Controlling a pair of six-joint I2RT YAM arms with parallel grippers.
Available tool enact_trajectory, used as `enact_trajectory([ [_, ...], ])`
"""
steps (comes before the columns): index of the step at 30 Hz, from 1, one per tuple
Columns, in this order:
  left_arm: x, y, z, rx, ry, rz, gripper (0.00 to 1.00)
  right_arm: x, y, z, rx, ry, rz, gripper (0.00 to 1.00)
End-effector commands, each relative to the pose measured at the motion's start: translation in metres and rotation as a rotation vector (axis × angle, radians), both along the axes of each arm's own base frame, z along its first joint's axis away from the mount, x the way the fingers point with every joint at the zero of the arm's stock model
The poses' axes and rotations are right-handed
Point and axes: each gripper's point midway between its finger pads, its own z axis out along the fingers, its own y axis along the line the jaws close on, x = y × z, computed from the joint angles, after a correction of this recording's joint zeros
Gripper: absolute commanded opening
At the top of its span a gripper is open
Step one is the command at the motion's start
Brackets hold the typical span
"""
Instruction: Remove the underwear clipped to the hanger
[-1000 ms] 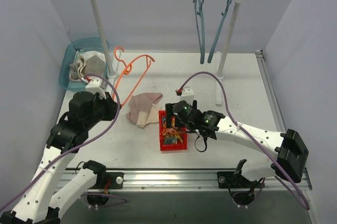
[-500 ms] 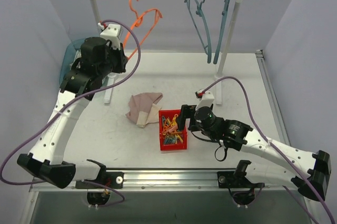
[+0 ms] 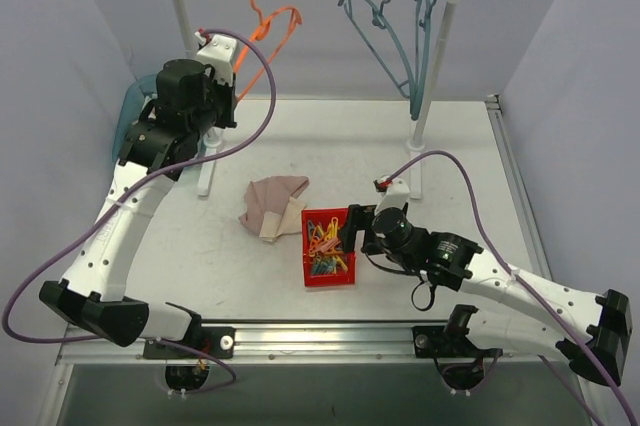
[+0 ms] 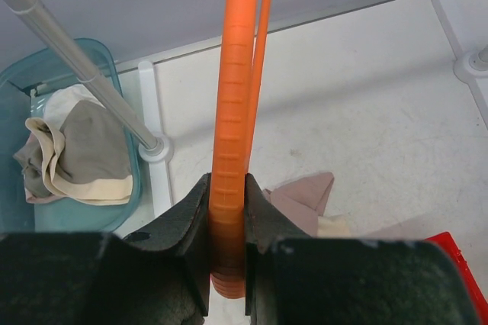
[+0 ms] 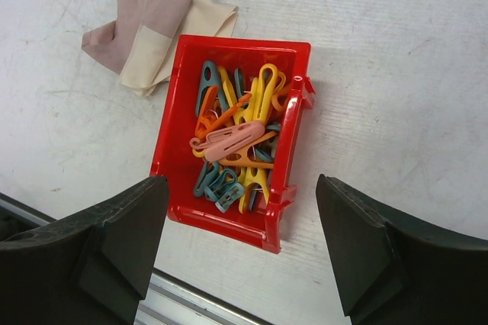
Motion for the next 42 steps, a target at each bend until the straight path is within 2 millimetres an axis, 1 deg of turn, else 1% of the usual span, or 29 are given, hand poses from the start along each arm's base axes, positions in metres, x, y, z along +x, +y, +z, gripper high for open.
enact_trajectory([
  [1,-0.012,-0.006,0.064,-0.067,-0.195,-0.065,0.03,0.003,0.002,-0.002,-0.008,-0.013,-0.003,0.80],
  [2,-0.016,-0.005,0.067,-0.072,-0.206,-0.069,0.03,0.003,0.001,-0.003,-0.010,-0.011,-0.006,0.80],
  [3,-0.015,-0.002,0.066,-0.068,-0.214,-0.055,0.02,0.003,0.002,-0.002,-0.010,-0.013,-0.006,0.80],
  [4,-0.017,0.002,0.070,-0.067,-0.232,-0.041,0.02,0.004,0.002,-0.002,-0.008,-0.013,-0.005,0.80],
  [7,-0.013,0.013,0.077,-0.047,-0.265,0.012,0.03,0.004,0.005,-0.002,-0.011,-0.009,-0.001,0.80],
  [11,0.005,0.019,0.065,-0.004,-0.210,0.055,0.03,0.005,0.006,-0.001,-0.008,-0.008,-0.002,0.80],
  [17,0.024,0.026,0.049,0.006,-0.144,0.097,0.02,0.004,0.005,0.003,0.015,-0.013,-0.009,0.80],
  [20,0.029,0.027,0.046,-0.010,-0.128,0.102,0.02,0.002,0.004,0.002,0.016,-0.011,-0.006,0.80],
  [24,0.026,0.022,0.041,-0.036,-0.110,0.077,0.03,0.002,0.001,0.002,0.022,-0.015,-0.013,0.80],
  [25,0.021,0.022,0.045,-0.041,-0.121,0.074,0.11,0.002,0.001,0.002,0.022,-0.014,-0.014,0.80],
  [26,0.020,0.022,0.043,-0.042,-0.121,0.070,0.25,0.002,0.001,0.001,0.020,-0.013,-0.014,0.80],
  [27,0.017,0.019,0.045,-0.080,-0.125,0.070,0.38,0.002,0.001,0.001,0.019,-0.012,-0.014,0.80],
  [28,0.012,0.021,0.043,-0.087,-0.124,0.070,0.63,0.002,0.001,0.000,0.018,-0.011,-0.014,0.80],
  [30,0.006,0.020,0.045,-0.109,-0.135,0.061,0.88,0.002,0.001,-0.002,0.013,-0.008,-0.013,0.80],
  [31,-0.002,0.019,0.043,-0.121,-0.132,0.050,0.96,0.002,0.001,-0.002,0.013,-0.007,-0.013,0.80],
  [32,-0.010,0.015,0.043,-0.132,-0.131,0.034,0.94,0.002,0.001,-0.003,0.010,-0.006,-0.013,0.81],
  [33,-0.017,0.012,0.040,-0.153,-0.120,0.028,0.94,0.002,0.001,-0.003,0.009,-0.006,-0.014,0.80],
  [34,-0.035,0.014,0.047,-0.182,-0.143,0.020,0.94,0.002,0.000,-0.003,0.009,-0.006,-0.018,0.81],
  [35,-0.042,0.004,0.022,-0.185,-0.099,0.000,0.94,0.002,0.000,-0.003,0.011,-0.007,-0.020,0.81],
  [36,-0.050,0.000,0.011,-0.233,-0.073,0.008,0.94,0.002,-0.001,-0.003,0.012,-0.007,-0.022,0.81],
  [37,-0.065,0.000,0.006,-0.269,-0.072,0.008,0.94,0.002,-0.002,-0.004,0.013,-0.005,-0.025,0.81],
  [38,-0.069,-0.007,-0.041,-0.263,0.032,0.013,0.94,0.003,-0.003,-0.005,0.008,-0.007,-0.031,0.81],
  [39,-0.078,-0.023,-0.060,-0.300,0.087,-0.007,0.94,0.004,-0.003,-0.006,0.006,-0.005,-0.035,0.81],
  [40,-0.082,-0.029,-0.086,-0.292,0.141,-0.001,0.94,0.004,-0.003,-0.008,0.001,-0.001,-0.037,0.82],
  [41,-0.086,-0.031,-0.126,-0.260,0.216,0.023,0.94,0.004,-0.003,-0.010,-0.001,0.005,-0.035,0.82],
  [42,-0.089,-0.046,-0.142,-0.280,0.251,0.004,0.94,0.004,-0.002,-0.012,-0.001,0.010,-0.035,0.82],
])
